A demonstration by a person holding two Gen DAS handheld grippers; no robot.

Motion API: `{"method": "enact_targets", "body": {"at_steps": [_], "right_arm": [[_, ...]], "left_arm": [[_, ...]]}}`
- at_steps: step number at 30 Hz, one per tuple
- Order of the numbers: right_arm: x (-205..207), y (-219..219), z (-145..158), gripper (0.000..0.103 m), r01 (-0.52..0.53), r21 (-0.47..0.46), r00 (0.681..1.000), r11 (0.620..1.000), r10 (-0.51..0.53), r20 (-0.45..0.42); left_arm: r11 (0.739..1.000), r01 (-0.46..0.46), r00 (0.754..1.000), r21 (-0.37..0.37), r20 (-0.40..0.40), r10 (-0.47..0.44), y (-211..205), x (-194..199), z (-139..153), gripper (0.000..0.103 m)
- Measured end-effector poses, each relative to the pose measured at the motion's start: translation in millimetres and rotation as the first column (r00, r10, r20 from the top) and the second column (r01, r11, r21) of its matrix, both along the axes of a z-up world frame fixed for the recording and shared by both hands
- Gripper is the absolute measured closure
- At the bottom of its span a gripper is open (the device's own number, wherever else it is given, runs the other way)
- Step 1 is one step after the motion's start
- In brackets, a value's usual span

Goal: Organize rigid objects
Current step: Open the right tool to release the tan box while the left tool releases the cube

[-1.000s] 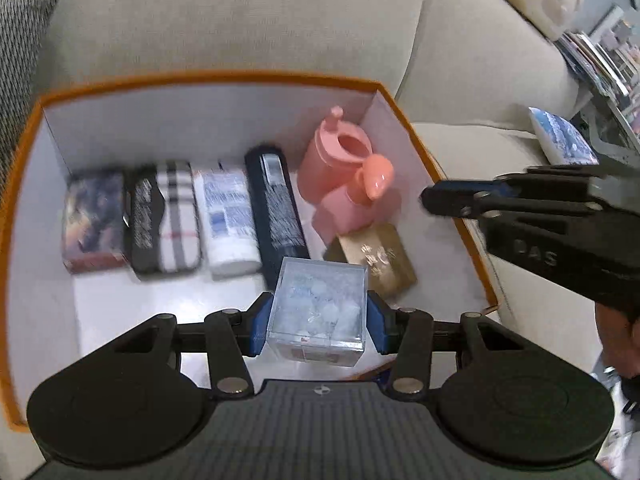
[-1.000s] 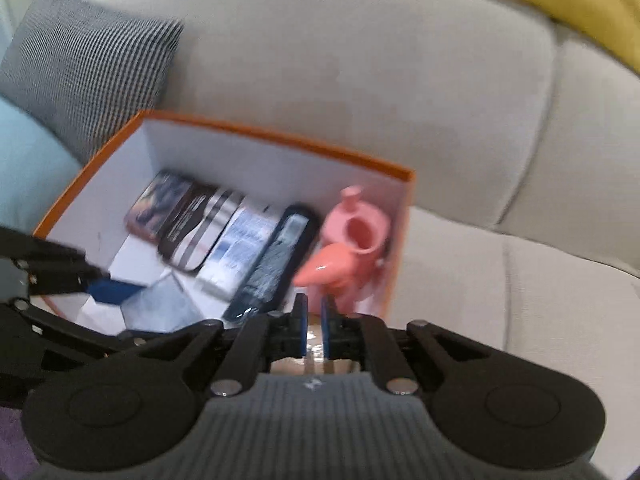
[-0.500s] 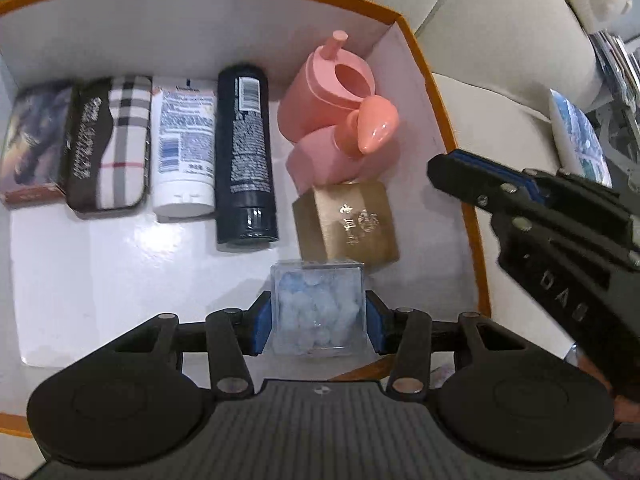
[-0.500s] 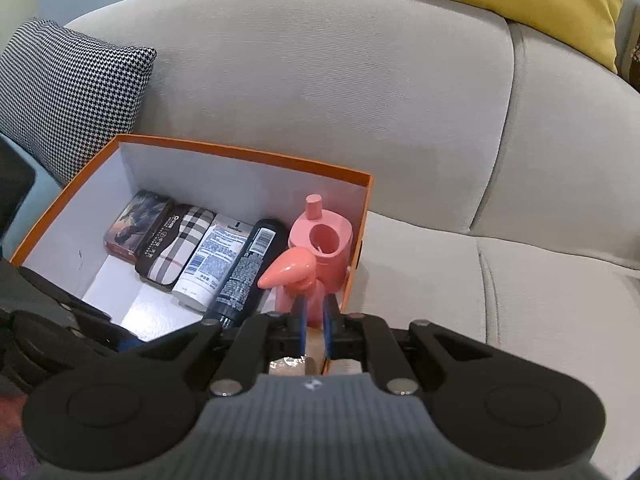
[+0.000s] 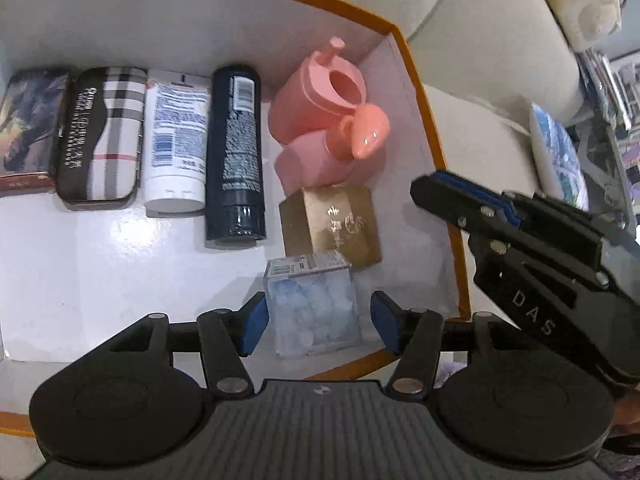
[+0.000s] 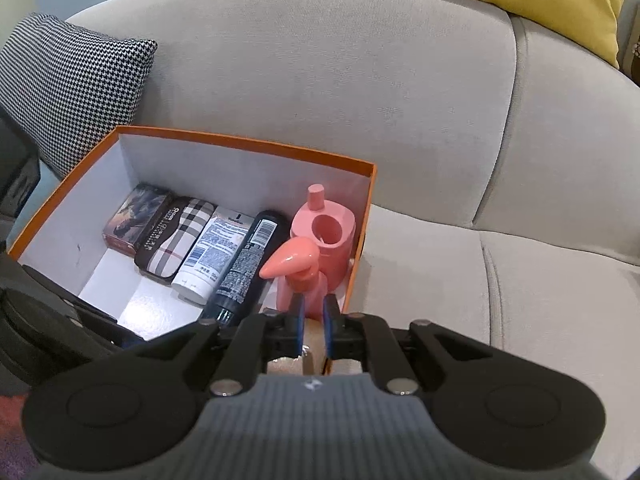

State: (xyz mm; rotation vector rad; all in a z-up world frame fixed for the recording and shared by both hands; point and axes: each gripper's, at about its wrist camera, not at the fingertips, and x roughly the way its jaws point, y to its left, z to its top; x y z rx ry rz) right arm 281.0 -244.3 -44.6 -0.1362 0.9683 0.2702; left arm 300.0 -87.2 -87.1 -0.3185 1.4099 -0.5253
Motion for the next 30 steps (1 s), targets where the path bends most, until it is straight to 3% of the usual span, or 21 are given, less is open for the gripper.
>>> {"method": "enact_targets", "body": {"at_steps": [1, 6, 10, 15, 21, 30], "right_arm": [[0, 0, 0, 0.092, -0.002, 0.0, 1.0, 1.0, 0.002, 0.001], [-1, 1, 0, 0.091, -0.003, 0.001, 1.0, 1.0, 0.003, 0.004], [-1, 1, 1, 0.09, -0.005, 0.0, 1.0, 1.0, 0.005, 0.007], [0, 1, 0, 0.09, -0.011, -0.005, 1.0, 1.0, 0.011, 0.007], [0, 1, 1, 0.089, 0.003, -0.004, 1.0, 1.0, -0.003, 0.02], [1, 3, -3, 0.088, -0.005, -0.017, 1.0, 1.0, 0.005, 0.022]], "left_arm": [[1.0, -0.007, 1.0, 0.001, 0.005, 0.007, 2, 0, 1, 0.049], [1.0, -0.012, 1.0, 0.016, 0.014, 0.012, 7, -1, 1, 0.05], [0.994, 0.043, 0.999, 0.097, 0.017, -0.045, 10, 4, 7, 0.05], [0.976, 0.163, 0.986, 0.143, -0.068, -0.154, 5, 24, 6, 0.05], [0.962, 0.219, 0.964, 0.165, -0.191, -0.186, -9, 43, -18, 0.05], [0.968, 0.213, 0.961, 0.135, -0.209, -0.182, -18, 45, -25, 0.049]]}}
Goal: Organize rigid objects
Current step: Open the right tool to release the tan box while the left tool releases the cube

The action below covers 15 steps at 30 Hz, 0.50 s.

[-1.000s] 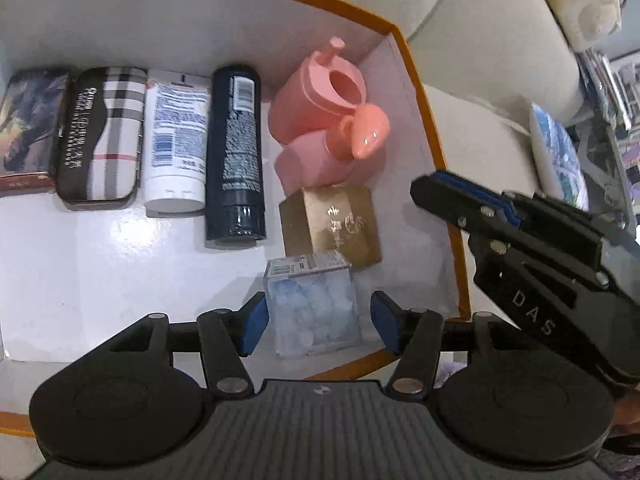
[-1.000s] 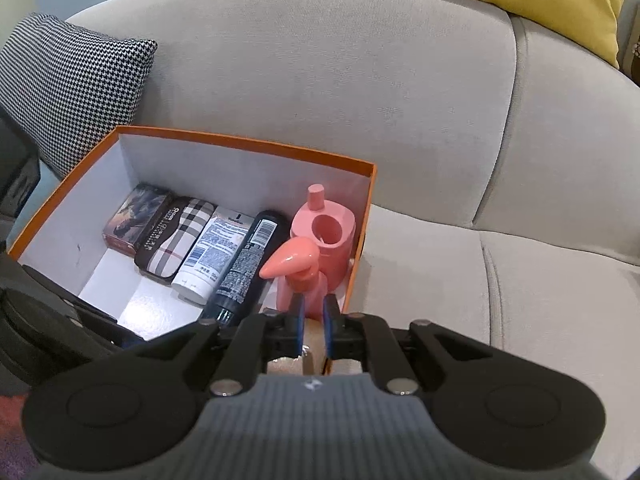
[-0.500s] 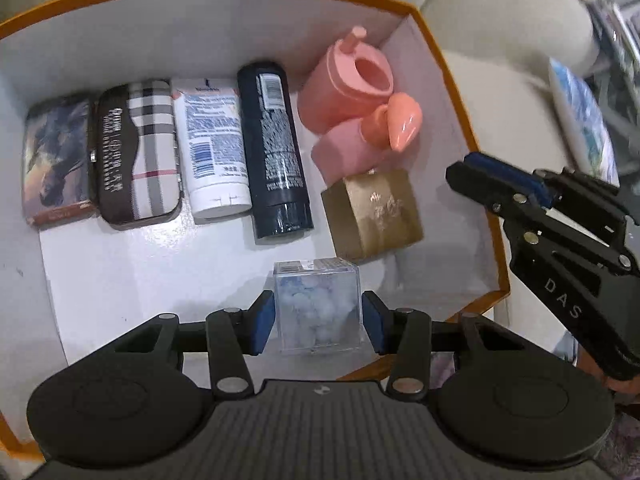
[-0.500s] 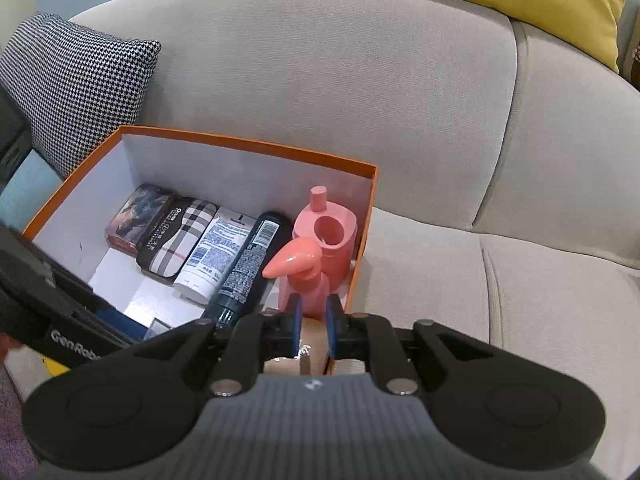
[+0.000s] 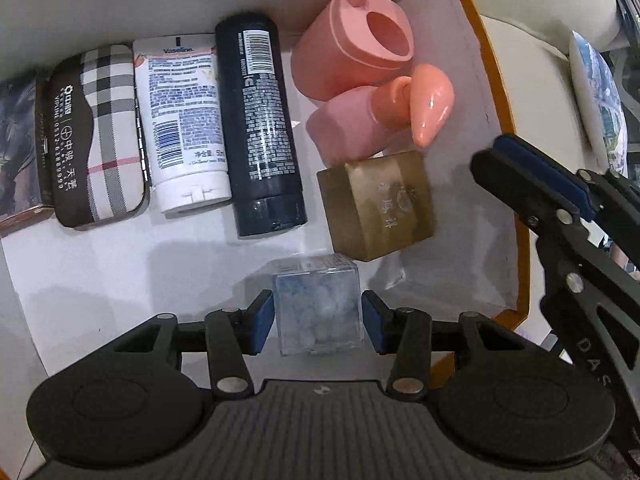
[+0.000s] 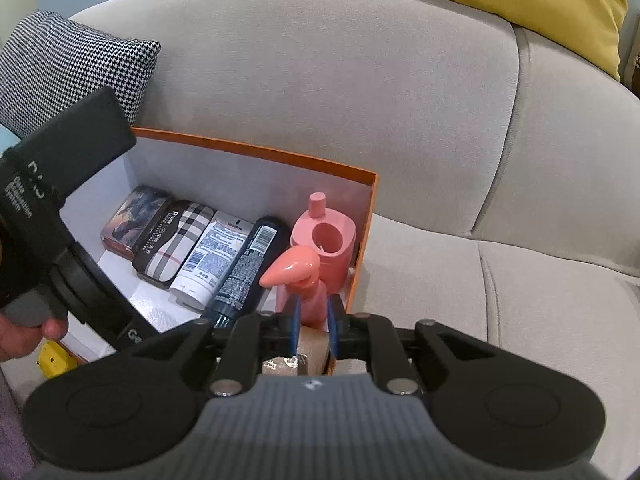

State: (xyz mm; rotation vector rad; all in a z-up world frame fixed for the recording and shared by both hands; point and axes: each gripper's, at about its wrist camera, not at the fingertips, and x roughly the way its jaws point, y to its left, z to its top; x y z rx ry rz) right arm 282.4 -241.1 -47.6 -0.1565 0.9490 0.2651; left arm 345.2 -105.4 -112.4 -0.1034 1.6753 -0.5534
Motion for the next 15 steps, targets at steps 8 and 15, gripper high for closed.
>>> {"method": "enact_targets", "body": {"at_steps": [8, 15], "right_arm": [[1, 3, -2, 0.084, 0.009, 0.005, 1.0, 1.0, -0.009, 0.0], [-2, 1, -1, 0.084, -0.003, 0.014, 1.0, 1.0, 0.003, 0.002]], "left_arm": [[0.998, 0.008, 1.0, -0.065, 0.003, -0.008, -7, -7, -4, 0.038], [0.993, -0.023, 0.992, -0.119, 0.118, 0.037, 23, -19, 16, 0.067]]}}
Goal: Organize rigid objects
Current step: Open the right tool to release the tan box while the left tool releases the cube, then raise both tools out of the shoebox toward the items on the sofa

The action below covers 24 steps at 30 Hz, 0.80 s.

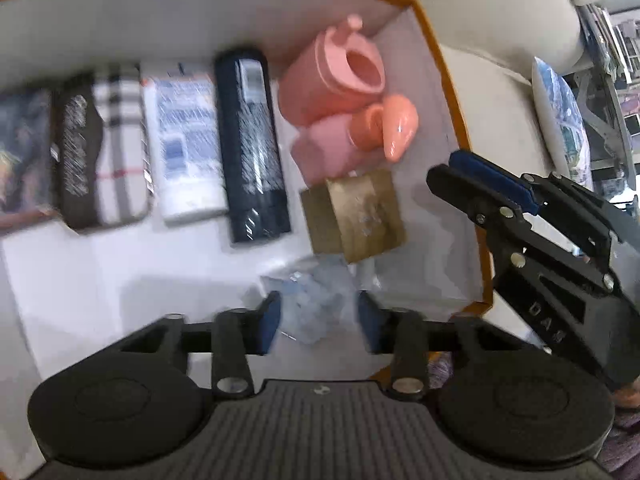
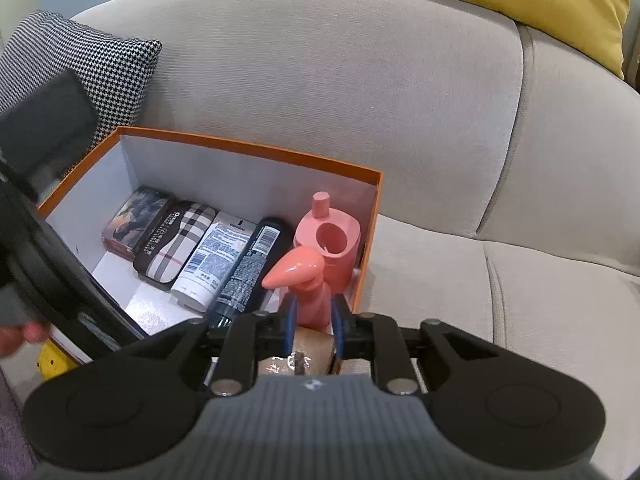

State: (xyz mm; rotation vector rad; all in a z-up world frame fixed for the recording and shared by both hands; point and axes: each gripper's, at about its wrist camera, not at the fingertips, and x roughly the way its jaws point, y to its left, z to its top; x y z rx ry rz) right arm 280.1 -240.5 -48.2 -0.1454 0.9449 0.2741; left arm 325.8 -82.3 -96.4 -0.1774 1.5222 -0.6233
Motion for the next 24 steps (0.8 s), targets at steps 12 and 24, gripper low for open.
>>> {"method": "enact_targets", "body": {"at_steps": [12, 24], "right_arm": [[-2, 0, -1, 0.084, 0.005, 0.002, 1.0, 1.0, -0.005, -0.009], [17, 33, -8, 0.097, -0.322, -0.023, 0.891, 0.946, 0.295, -0.344]], "left_arm": [[1.0, 0.026, 0.998, -0.001, 0.053, -0.026, 4, -5, -7, 0.09], [0.998, 0.046, 0.991, 0.033, 0.127, -0.05, 3, -3, 9, 0.091]]}}
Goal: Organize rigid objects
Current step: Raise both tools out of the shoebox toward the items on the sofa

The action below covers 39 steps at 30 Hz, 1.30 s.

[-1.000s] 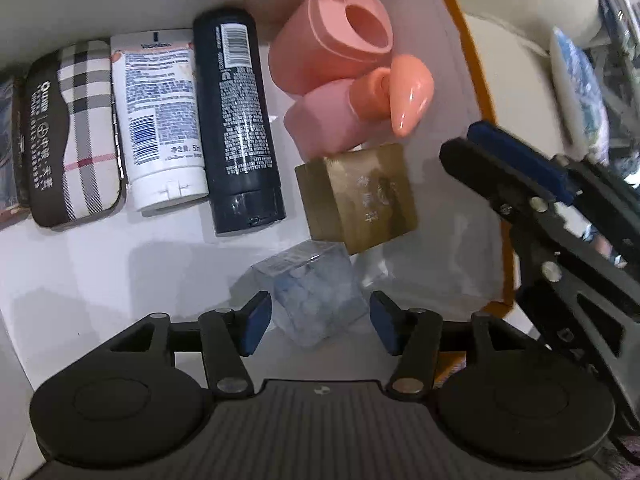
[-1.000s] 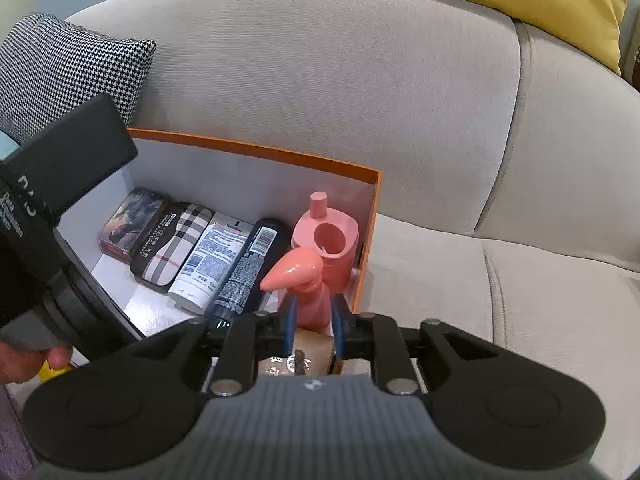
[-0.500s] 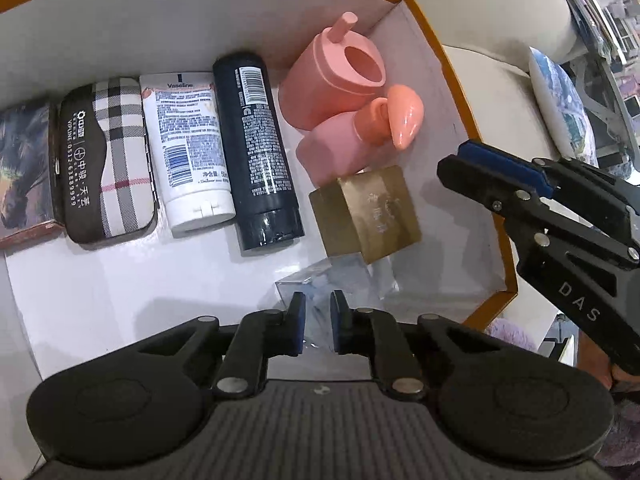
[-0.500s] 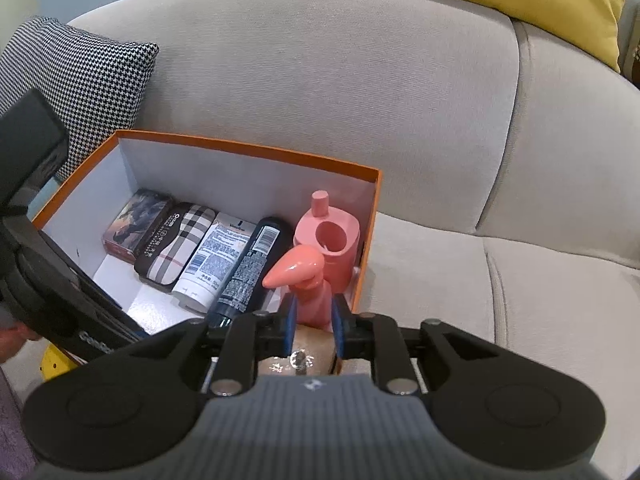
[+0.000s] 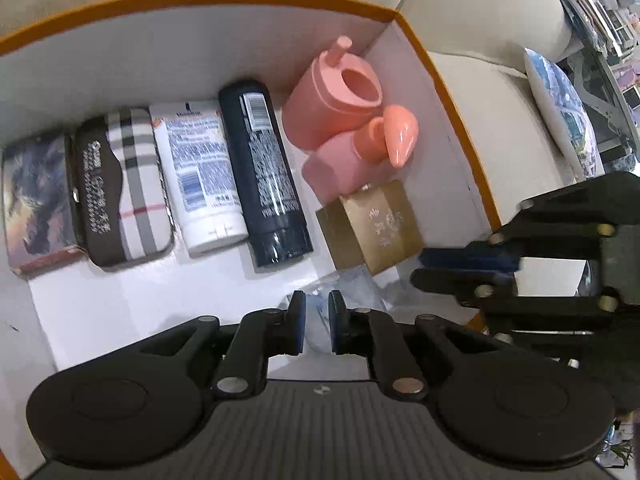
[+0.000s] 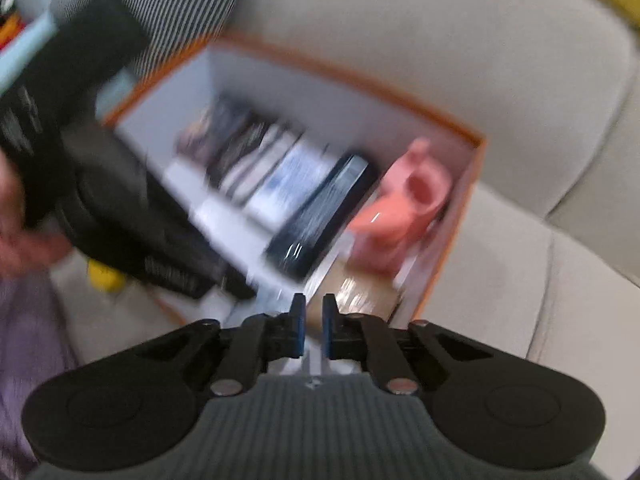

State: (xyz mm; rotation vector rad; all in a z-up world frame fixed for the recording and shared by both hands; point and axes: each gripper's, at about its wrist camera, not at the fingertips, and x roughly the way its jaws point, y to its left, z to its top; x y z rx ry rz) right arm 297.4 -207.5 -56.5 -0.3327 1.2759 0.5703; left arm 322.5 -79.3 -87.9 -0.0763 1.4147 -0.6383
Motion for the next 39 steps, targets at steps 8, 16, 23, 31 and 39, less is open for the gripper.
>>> {"method": "enact_targets", "body": {"at_steps": [8, 16, 23, 31, 39], "right_arm": [[28, 17, -32, 0.1, -0.1, -0.185, 0.981, 0.978, 0.066, -0.18], [30, 26, -43, 0.1, -0.176, -0.277, 0.968, 0.945, 0.115, -0.224], [29, 31, -39, 0.096, -0.359, -0.249, 0.929, 0.899, 0.318, -0.191], [25, 30, -51, 0.076, -0.565, -0.318, 0.824, 0.761, 0.538, -0.177], [36, 23, -53, 0.055, -0.68, -0.236, 0.733, 0.695, 0.655, -0.184]], "left_arm": [[1.0, -0.013, 1.0, -0.022, 0.005, 0.013, 9, 3, -2, 0.091], [0.996, -0.058, 0.998, -0.073, 0.009, 0.059, 17, 10, -7, 0.091], [0.996, -0.03, 1.0, -0.089, 0.002, 0.03, 8, 15, -14, 0.091], [0.995, 0.006, 1.0, -0.097, -0.023, -0.008, -2, 24, -26, 0.091], [0.994, 0.05, 0.996, -0.097, -0.067, -0.057, -14, 32, -37, 0.091]]}}
